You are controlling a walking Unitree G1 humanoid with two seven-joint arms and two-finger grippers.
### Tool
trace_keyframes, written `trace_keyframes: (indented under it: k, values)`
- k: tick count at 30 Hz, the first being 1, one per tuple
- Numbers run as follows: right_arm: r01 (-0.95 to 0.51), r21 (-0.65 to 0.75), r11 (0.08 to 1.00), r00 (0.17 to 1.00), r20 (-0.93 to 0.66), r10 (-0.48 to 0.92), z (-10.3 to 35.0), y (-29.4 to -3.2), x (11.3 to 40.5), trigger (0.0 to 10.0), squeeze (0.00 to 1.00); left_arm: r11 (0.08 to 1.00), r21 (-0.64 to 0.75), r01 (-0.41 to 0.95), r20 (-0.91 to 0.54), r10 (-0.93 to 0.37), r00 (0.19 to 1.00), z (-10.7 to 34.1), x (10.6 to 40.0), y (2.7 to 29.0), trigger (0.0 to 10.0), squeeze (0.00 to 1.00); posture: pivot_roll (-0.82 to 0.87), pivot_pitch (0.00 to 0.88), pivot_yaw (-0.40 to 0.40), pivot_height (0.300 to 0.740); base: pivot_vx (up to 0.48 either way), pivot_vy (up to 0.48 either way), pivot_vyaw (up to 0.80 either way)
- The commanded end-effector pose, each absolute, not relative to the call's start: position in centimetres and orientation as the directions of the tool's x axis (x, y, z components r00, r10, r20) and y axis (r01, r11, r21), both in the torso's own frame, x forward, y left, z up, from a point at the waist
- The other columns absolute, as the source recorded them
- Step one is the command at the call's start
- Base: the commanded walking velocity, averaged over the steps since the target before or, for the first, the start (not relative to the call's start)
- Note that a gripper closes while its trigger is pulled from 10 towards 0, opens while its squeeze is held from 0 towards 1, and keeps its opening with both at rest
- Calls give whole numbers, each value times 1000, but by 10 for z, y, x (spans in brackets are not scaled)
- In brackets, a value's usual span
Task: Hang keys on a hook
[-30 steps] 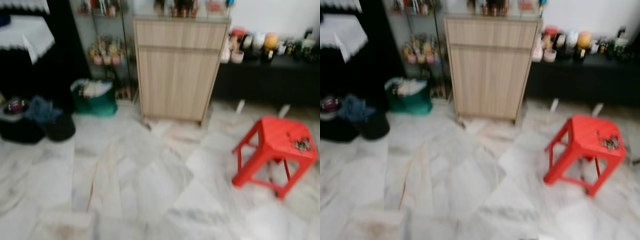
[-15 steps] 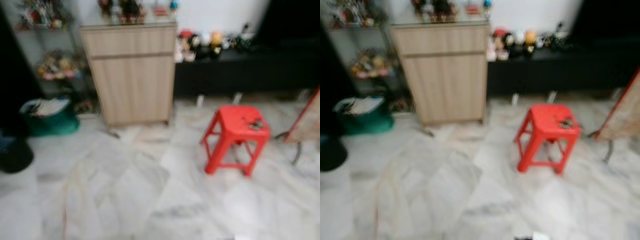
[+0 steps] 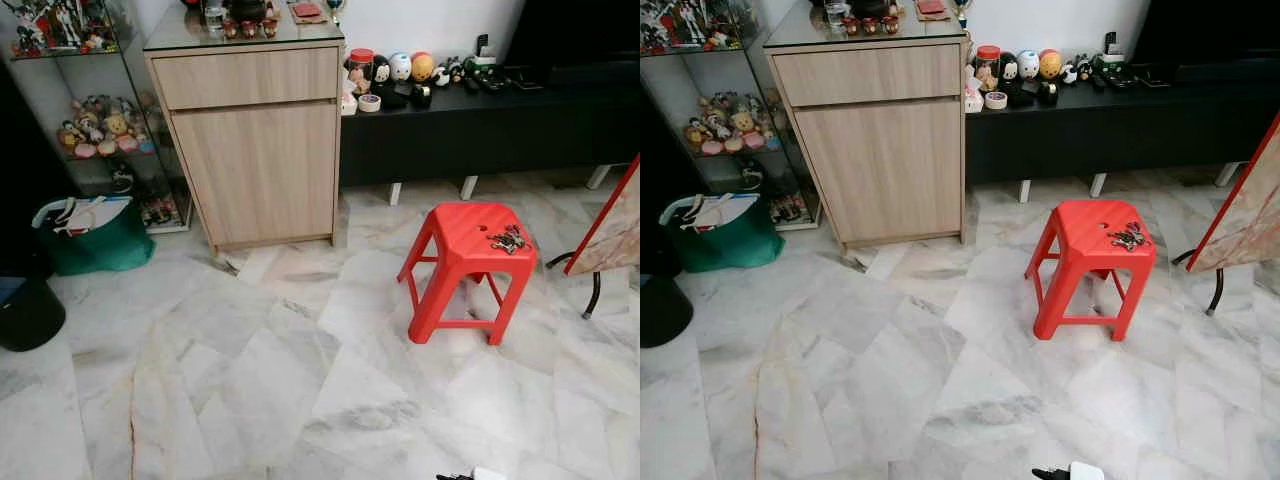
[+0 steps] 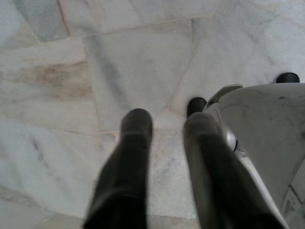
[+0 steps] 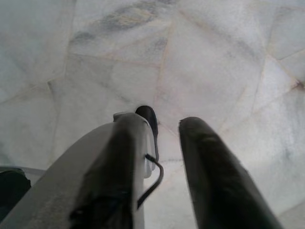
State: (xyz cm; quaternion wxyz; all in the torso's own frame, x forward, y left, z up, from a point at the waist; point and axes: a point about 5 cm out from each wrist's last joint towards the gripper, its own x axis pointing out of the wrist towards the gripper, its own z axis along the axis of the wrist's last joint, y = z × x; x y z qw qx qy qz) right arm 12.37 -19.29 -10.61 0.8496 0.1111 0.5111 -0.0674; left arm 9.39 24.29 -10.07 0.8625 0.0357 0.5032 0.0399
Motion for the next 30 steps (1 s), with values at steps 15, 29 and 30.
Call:
trace_keyframes:
  k: [15,29,30]
  values:
    - [225,131,966,470,-883,11,-106,-195,122,10000,1000,996,88,-17,-876,85,475,-103,90,240,10000,0,100,0,-18,726,0,0,0]
    - [221,134,966,470,-883,15,-105,-196,125,10000,0,997,73,-38,-873,83,481,-102,93,239,10000,1000,114,0,-30,726,0,0,0]
    - [220,133,966,471,-882,14,-105,-196,125,10000,0,997,78,-26,-873,81,482,-102,93,239,10000,639,113,0,-29,726,0,0,0]
